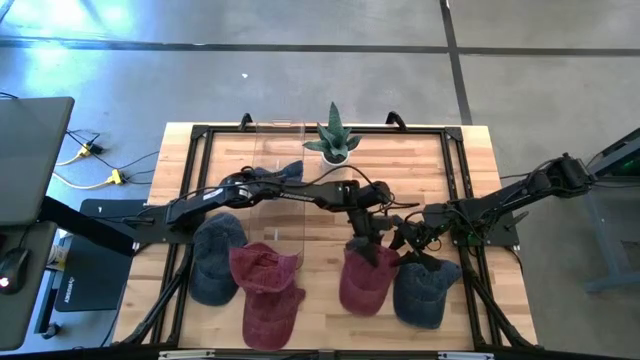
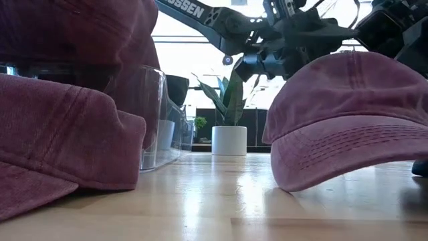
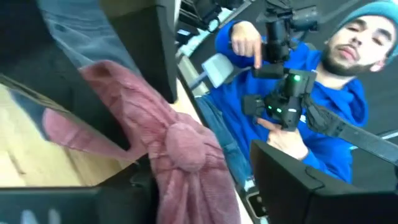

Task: Pick & Place hat
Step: Put the top red cap into the bottom transparent bin

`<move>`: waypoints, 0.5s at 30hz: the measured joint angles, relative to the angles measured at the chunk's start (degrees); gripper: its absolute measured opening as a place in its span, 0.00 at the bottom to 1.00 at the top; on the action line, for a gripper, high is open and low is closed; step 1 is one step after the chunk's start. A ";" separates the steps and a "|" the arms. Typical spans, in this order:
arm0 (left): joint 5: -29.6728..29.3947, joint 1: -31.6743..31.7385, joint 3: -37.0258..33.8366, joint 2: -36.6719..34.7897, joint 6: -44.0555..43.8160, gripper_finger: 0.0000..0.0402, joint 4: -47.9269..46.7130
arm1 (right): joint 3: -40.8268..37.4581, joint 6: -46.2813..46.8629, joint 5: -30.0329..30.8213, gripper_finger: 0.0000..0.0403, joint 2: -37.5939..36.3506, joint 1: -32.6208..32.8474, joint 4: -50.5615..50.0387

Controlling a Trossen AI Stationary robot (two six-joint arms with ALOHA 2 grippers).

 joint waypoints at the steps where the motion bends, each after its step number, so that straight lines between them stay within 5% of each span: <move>1: -1.13 0.00 0.00 0.00 0.00 0.46 0.04 | 0.00 0.00 0.00 0.42 0.00 0.00 0.00; 9: -3.61 0.00 0.00 0.00 0.04 0.35 0.70 | 0.00 -0.04 0.00 0.42 0.00 0.00 0.00; 15: -0.04 0.00 0.00 -0.02 0.03 0.20 2.72 | 0.00 0.01 -0.01 0.42 0.00 0.00 0.00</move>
